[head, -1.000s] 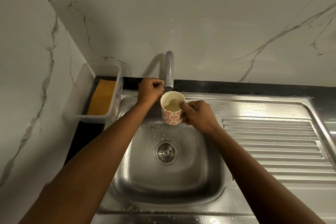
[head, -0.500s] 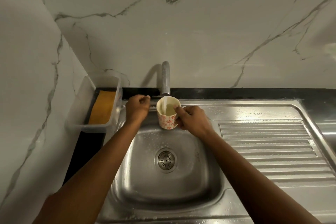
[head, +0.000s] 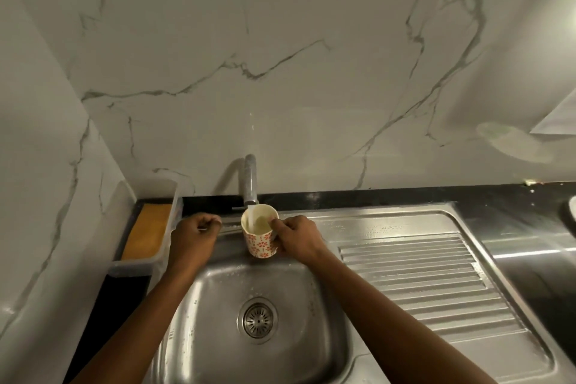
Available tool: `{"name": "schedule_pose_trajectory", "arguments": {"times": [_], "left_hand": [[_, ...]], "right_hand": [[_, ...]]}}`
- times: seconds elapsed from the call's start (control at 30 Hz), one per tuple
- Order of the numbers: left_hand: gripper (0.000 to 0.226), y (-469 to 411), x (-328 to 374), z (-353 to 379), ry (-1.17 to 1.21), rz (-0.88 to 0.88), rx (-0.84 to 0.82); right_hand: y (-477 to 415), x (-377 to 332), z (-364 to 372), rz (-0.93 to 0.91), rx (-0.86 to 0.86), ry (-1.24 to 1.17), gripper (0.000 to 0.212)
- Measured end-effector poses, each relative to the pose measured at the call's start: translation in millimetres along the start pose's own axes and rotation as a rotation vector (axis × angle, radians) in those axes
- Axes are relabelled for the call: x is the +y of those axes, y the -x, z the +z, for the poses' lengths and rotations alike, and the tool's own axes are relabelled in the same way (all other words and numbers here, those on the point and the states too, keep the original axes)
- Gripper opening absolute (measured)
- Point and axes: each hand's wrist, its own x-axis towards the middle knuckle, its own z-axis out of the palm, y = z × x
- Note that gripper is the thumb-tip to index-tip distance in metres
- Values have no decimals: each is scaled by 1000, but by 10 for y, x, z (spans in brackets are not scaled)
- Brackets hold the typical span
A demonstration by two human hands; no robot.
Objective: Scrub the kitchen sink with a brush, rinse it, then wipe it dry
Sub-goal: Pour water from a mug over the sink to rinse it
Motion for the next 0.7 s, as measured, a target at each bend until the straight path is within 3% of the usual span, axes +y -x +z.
{"name": "schedule_pose_trajectory", "arguments": {"times": [0.7], "left_hand": [[10, 252, 344, -104, 10, 28, 5]], "right_hand": [[-36, -97, 38, -21, -6, -85, 39]]}}
